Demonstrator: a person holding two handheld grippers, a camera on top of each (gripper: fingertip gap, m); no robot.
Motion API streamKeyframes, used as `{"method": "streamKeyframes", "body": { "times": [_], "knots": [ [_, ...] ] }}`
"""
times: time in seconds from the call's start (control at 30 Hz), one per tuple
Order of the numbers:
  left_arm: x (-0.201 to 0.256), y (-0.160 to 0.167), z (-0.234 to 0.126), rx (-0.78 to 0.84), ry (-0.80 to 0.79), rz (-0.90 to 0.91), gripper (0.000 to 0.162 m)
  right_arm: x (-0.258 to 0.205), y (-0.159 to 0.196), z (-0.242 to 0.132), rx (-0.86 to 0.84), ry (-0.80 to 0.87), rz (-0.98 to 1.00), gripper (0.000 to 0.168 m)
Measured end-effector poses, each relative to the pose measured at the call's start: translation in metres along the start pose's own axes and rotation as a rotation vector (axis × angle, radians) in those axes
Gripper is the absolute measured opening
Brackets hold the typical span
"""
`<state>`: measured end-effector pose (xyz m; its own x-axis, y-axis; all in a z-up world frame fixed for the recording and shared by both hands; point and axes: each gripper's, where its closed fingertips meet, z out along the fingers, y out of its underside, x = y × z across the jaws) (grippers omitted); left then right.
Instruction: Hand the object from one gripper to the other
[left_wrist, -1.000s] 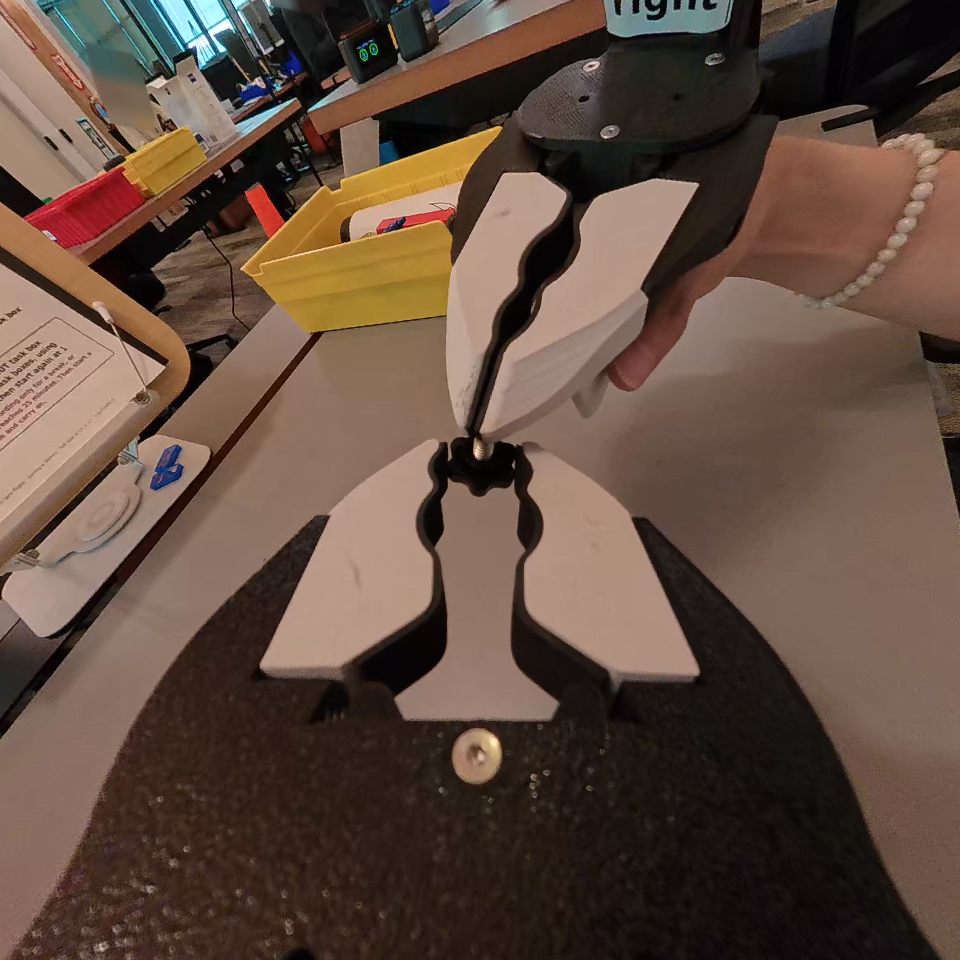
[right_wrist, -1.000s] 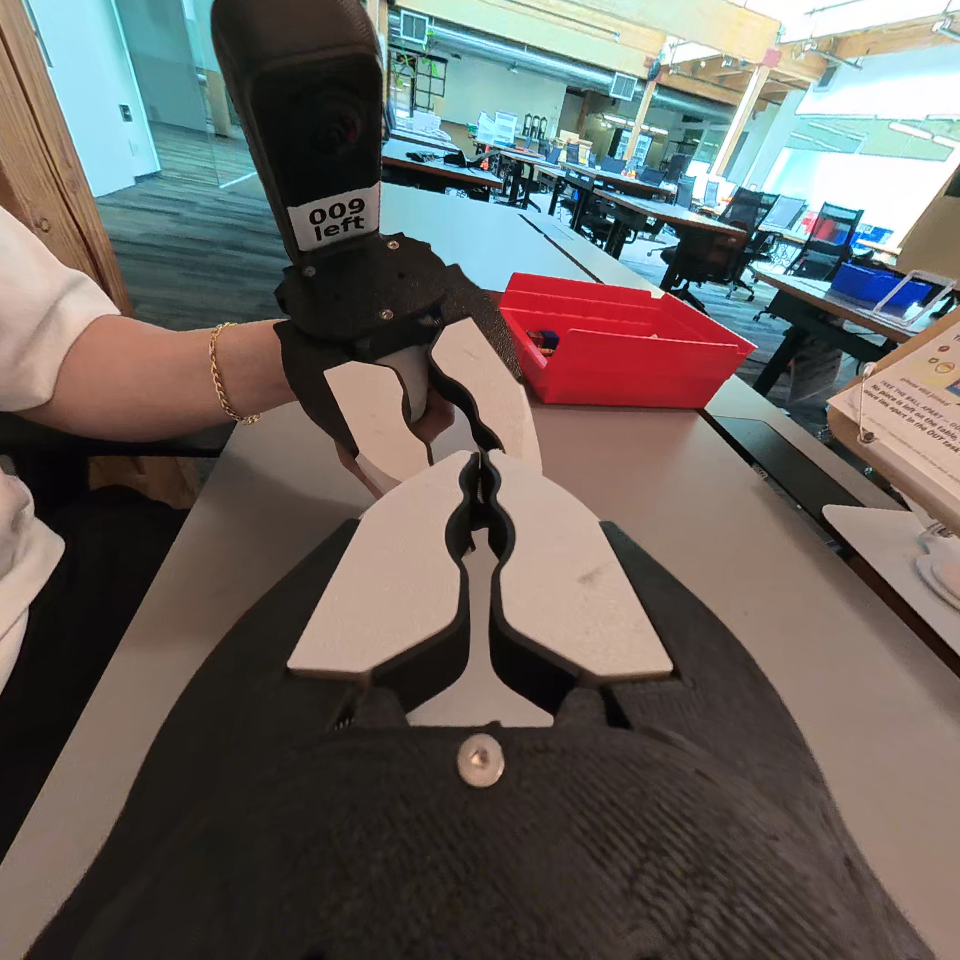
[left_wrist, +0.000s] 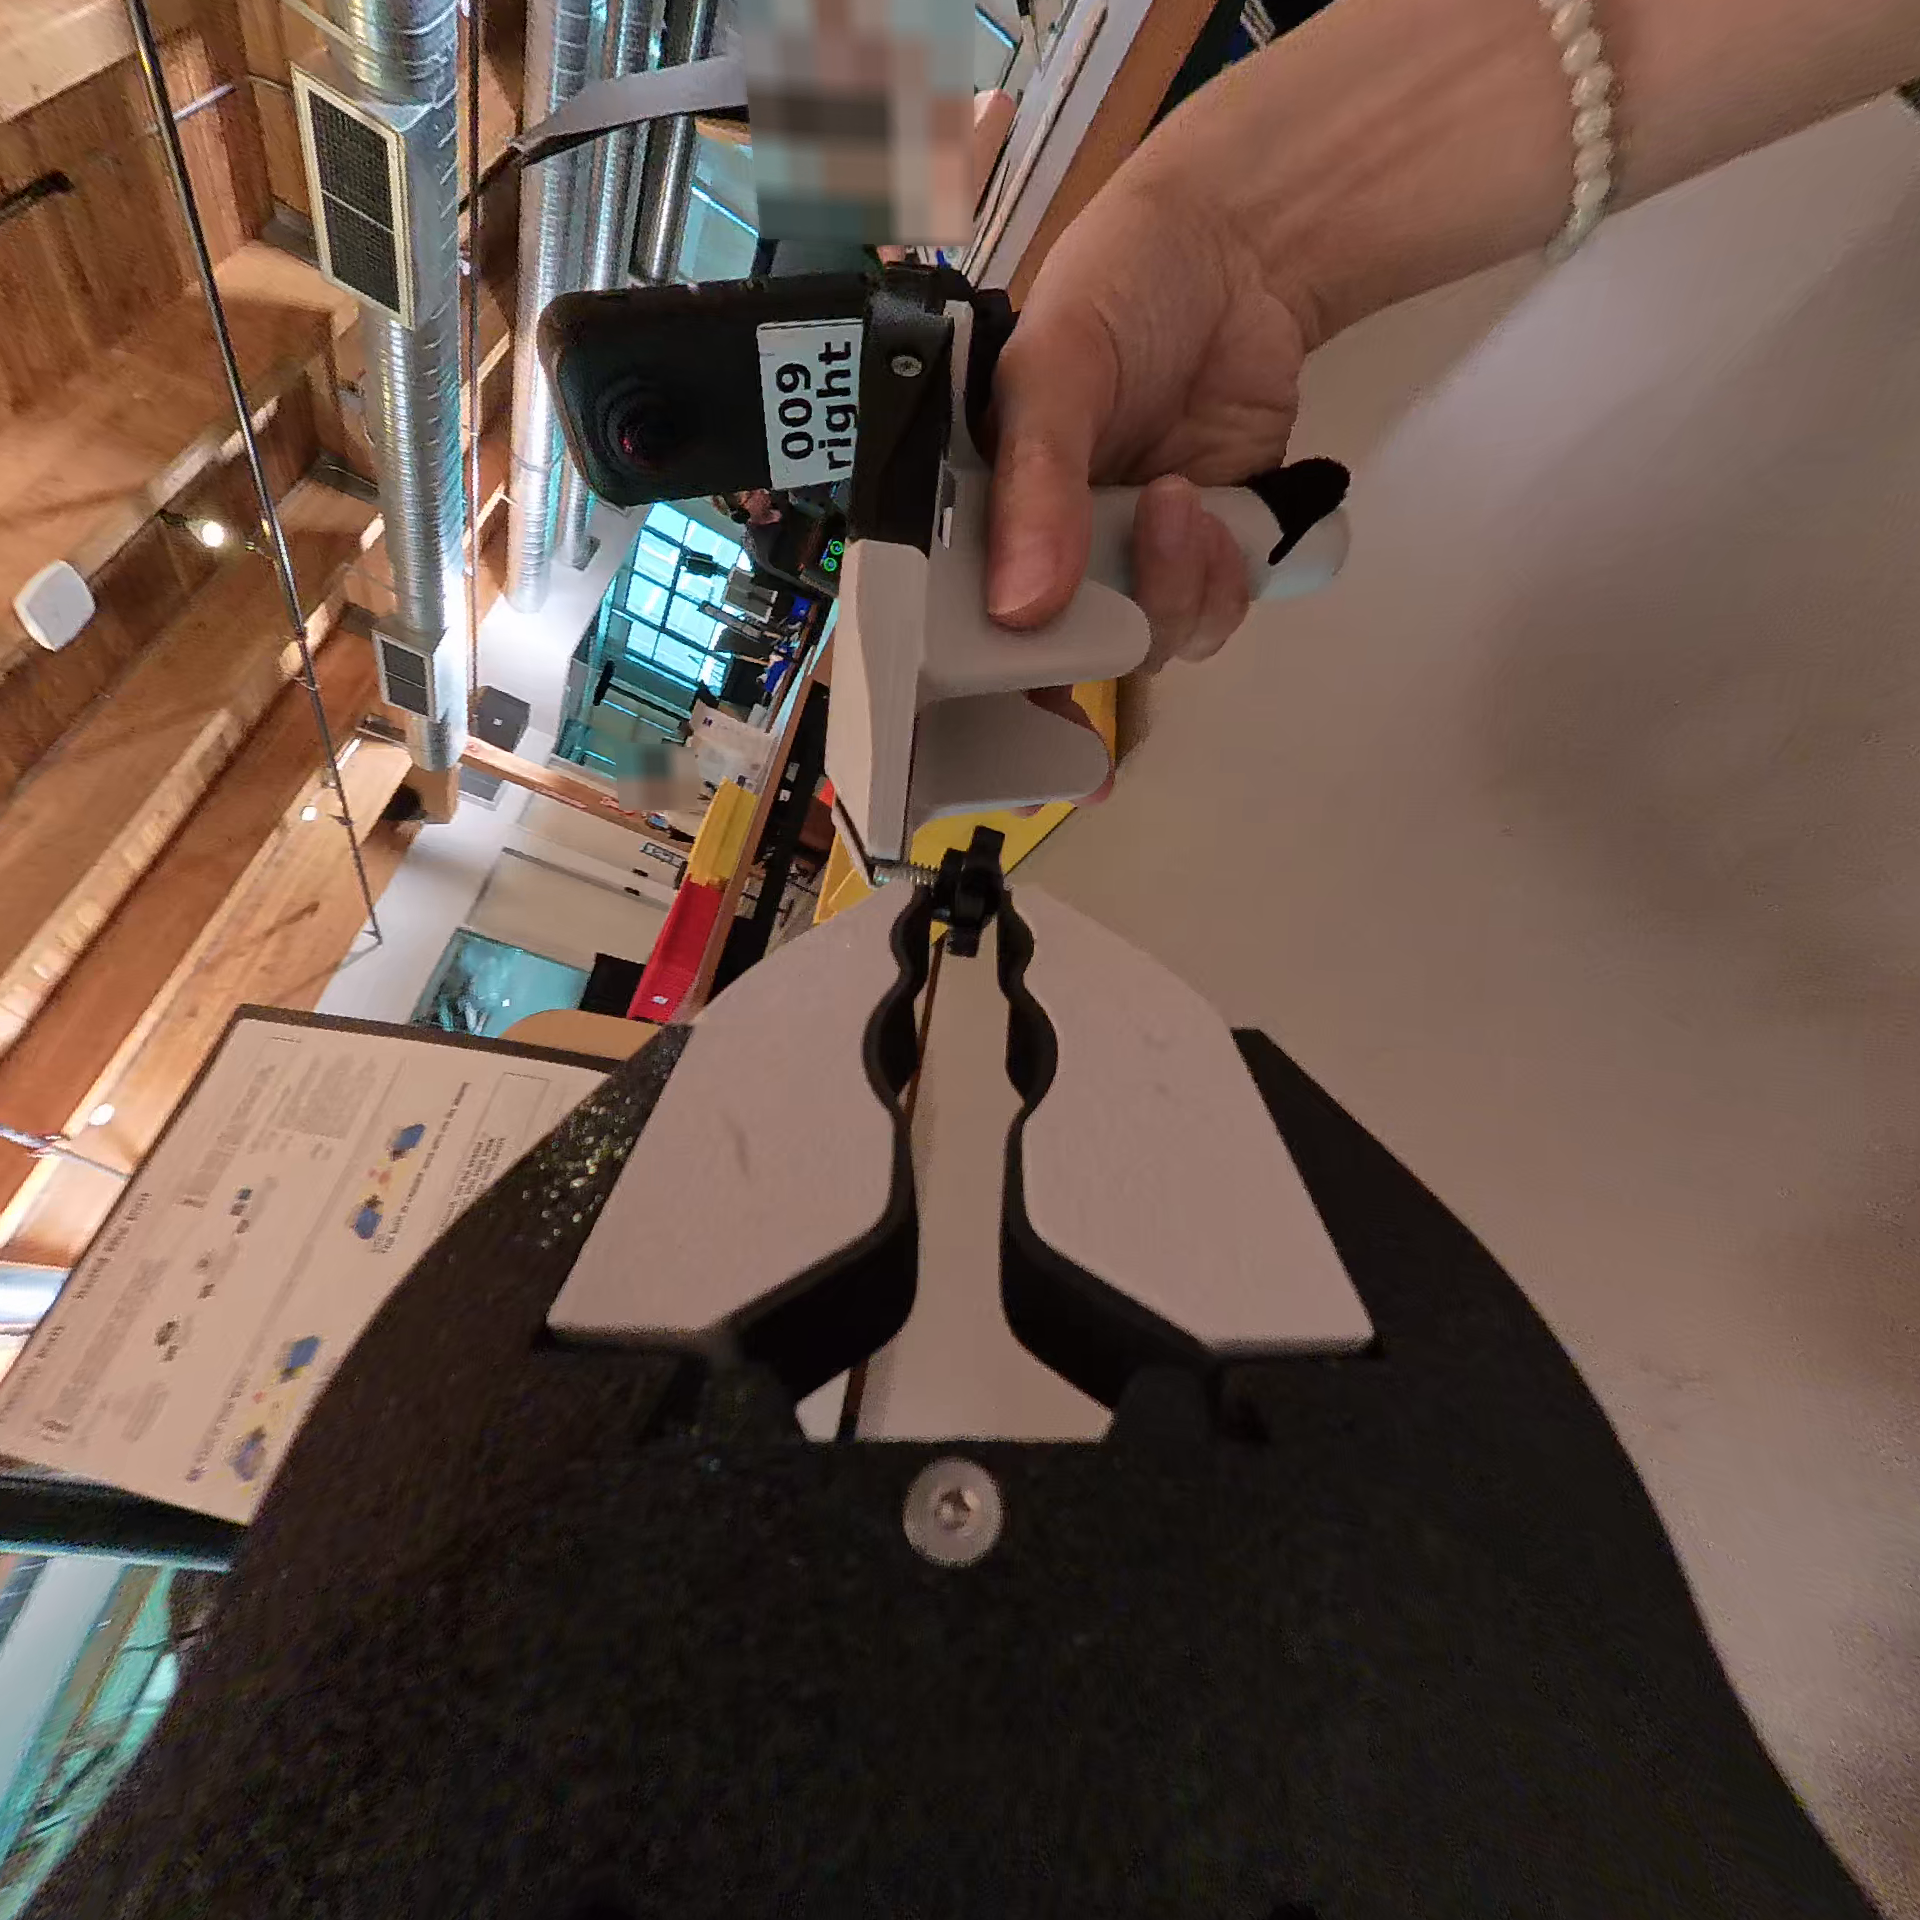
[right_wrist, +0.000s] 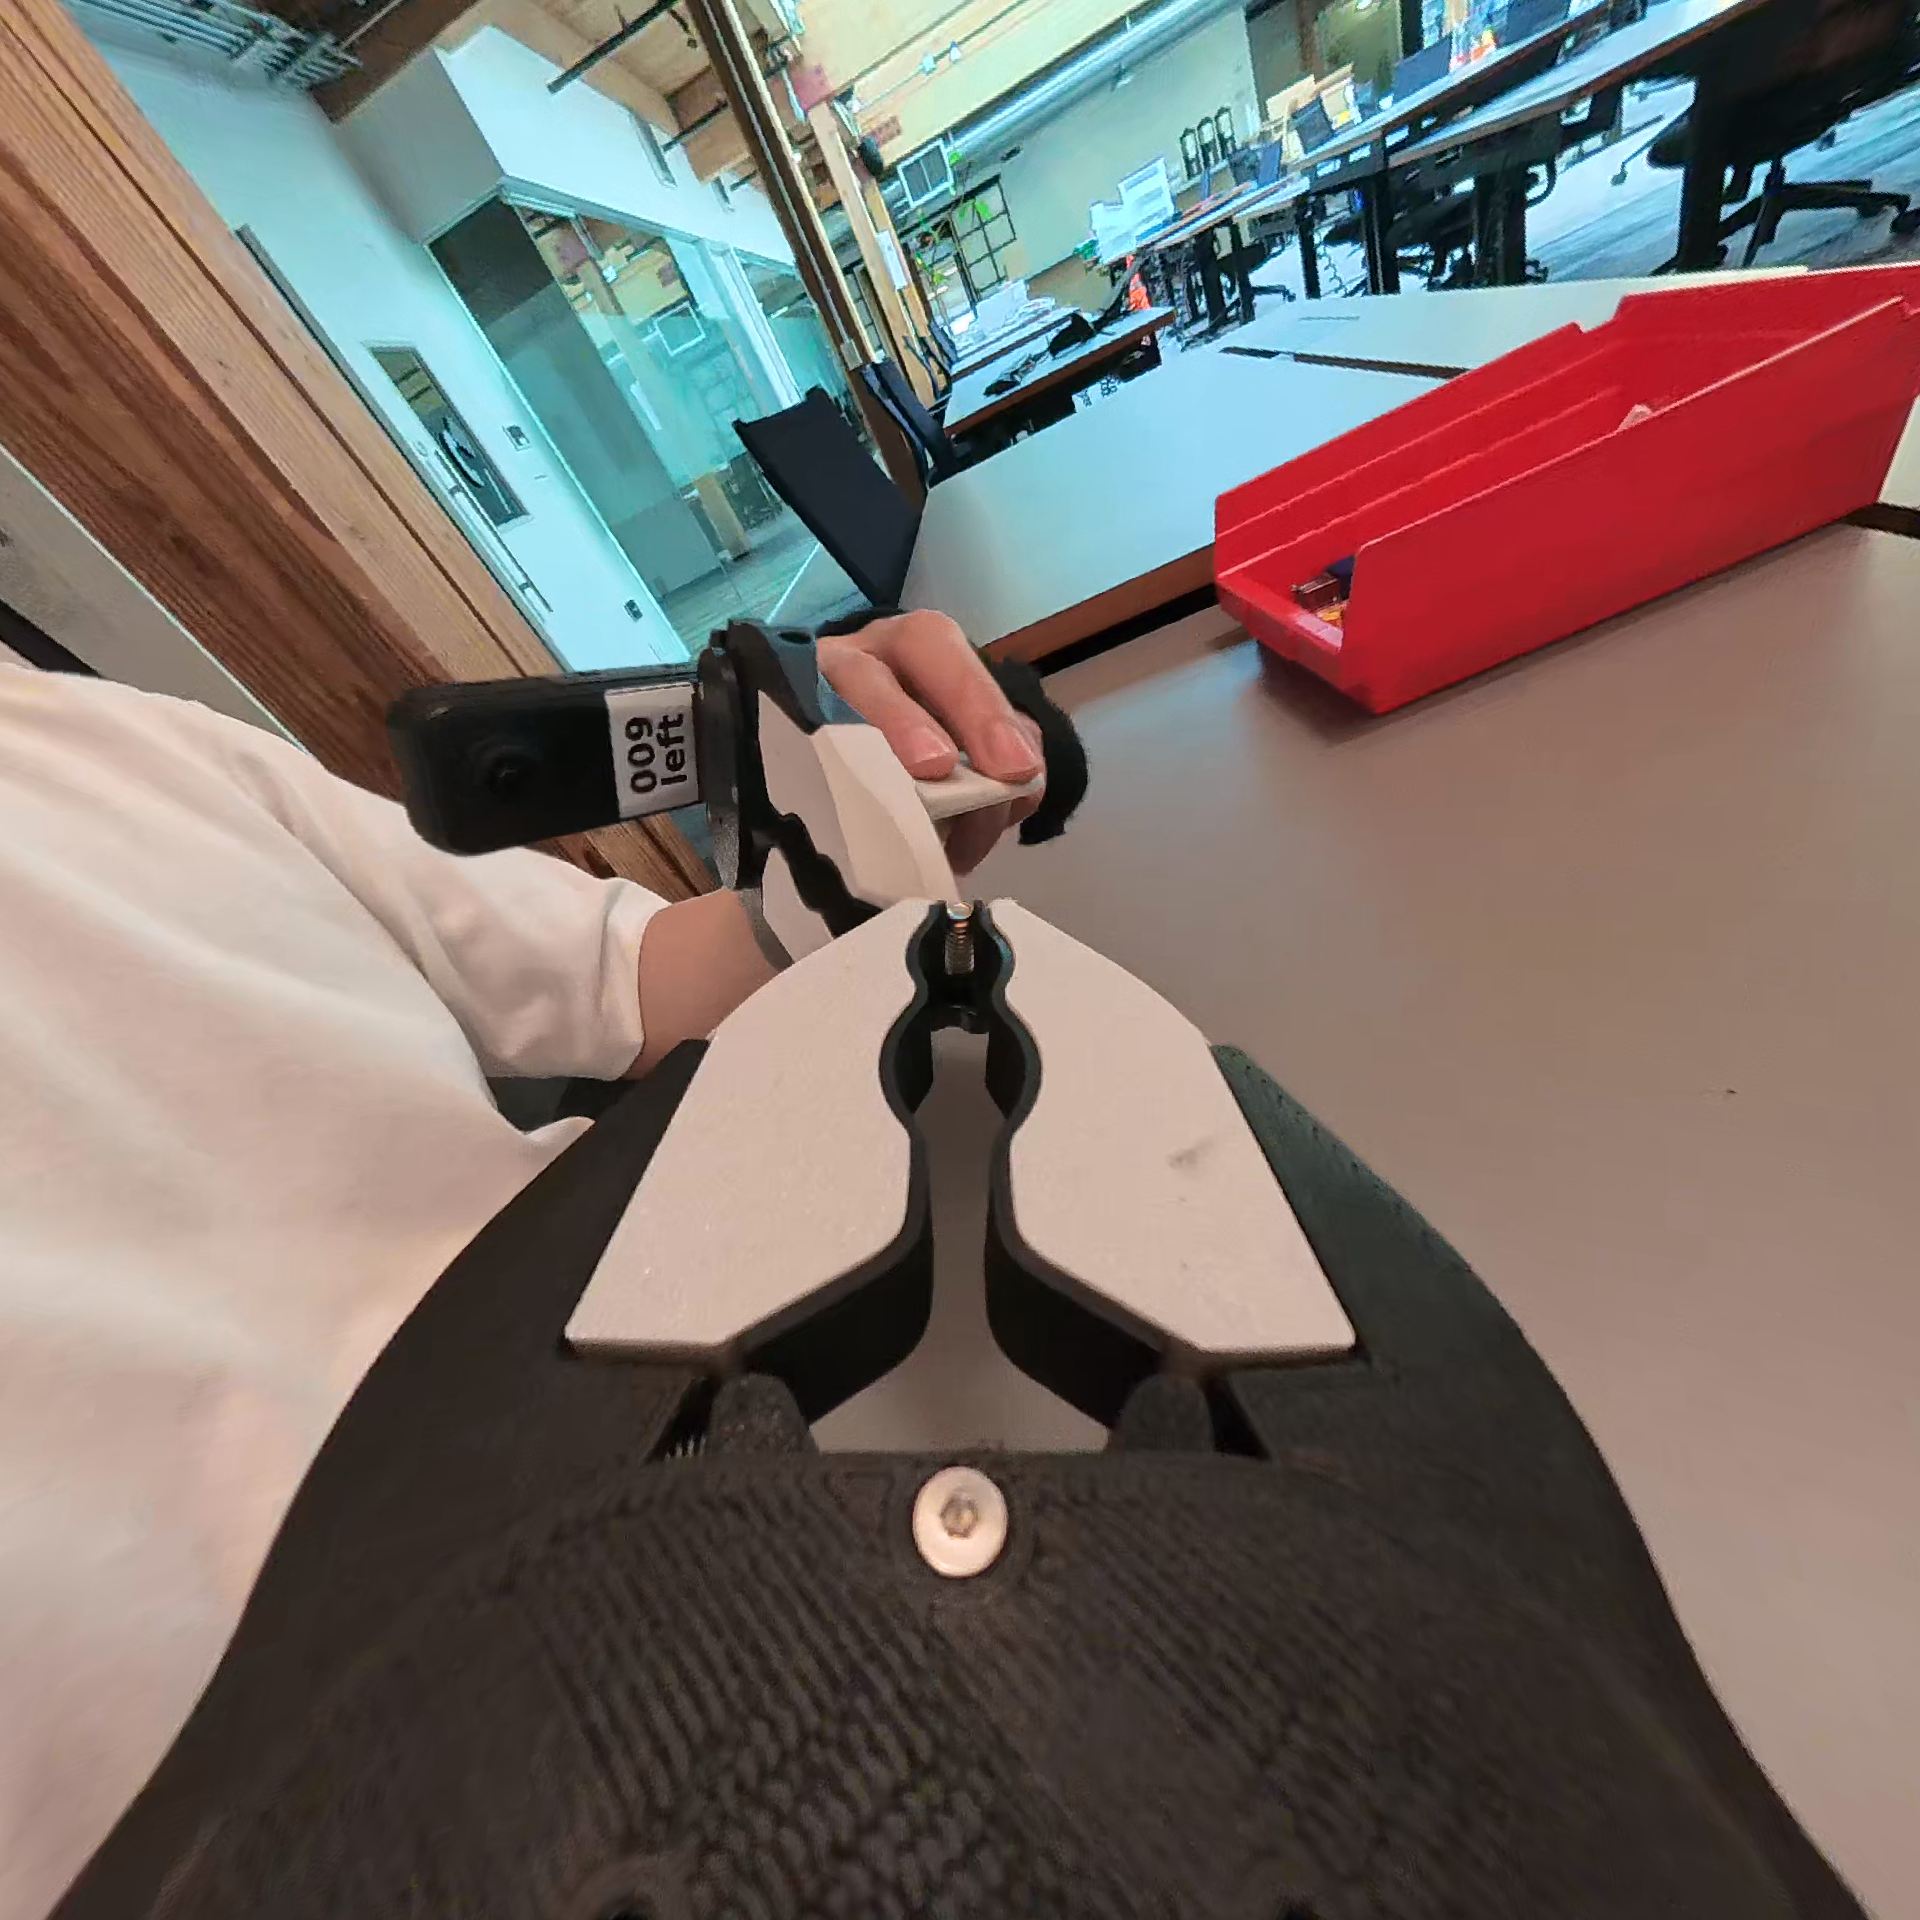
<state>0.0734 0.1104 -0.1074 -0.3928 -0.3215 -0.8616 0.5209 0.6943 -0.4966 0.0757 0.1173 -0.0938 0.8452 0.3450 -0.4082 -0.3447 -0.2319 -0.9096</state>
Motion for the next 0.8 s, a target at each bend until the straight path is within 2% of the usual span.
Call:
{"method": "streamKeyframes", "body": {
  "times": [0.2, 0.3, 0.43, 0.6, 0.7, 0.8],
  "knots": [
    [-0.014, -0.012, 0.001, -0.032, -0.114, 0.102, 0.010, -0.009, -0.015, -0.006, 0.094, 0.048, -0.014, 0.006],
    [-0.027, -0.028, -0.005, -0.005, -0.222, 0.177, 0.010, -0.013, -0.022, -0.019, 0.184, 0.136, -0.028, 0.021],
    [-0.031, -0.056, -0.014, 0.070, -0.262, 0.188, 0.010, -0.044, -0.025, -0.024, 0.287, 0.122, -0.132, 0.032],
    [-0.027, -0.084, -0.022, 0.115, -0.255, 0.206, 0.010, -0.079, -0.019, -0.015, 0.223, 0.142, -0.276, 0.034],
    [-0.025, -0.096, -0.028, 0.107, -0.259, 0.237, 0.010, -0.094, -0.020, -0.010, 0.192, 0.162, -0.334, 0.025],
    [-0.024, -0.100, -0.034, 0.084, -0.250, 0.224, 0.010, -0.100, -0.019, -0.008, 0.151, 0.215, -0.396, 0.025]
  ]
}}
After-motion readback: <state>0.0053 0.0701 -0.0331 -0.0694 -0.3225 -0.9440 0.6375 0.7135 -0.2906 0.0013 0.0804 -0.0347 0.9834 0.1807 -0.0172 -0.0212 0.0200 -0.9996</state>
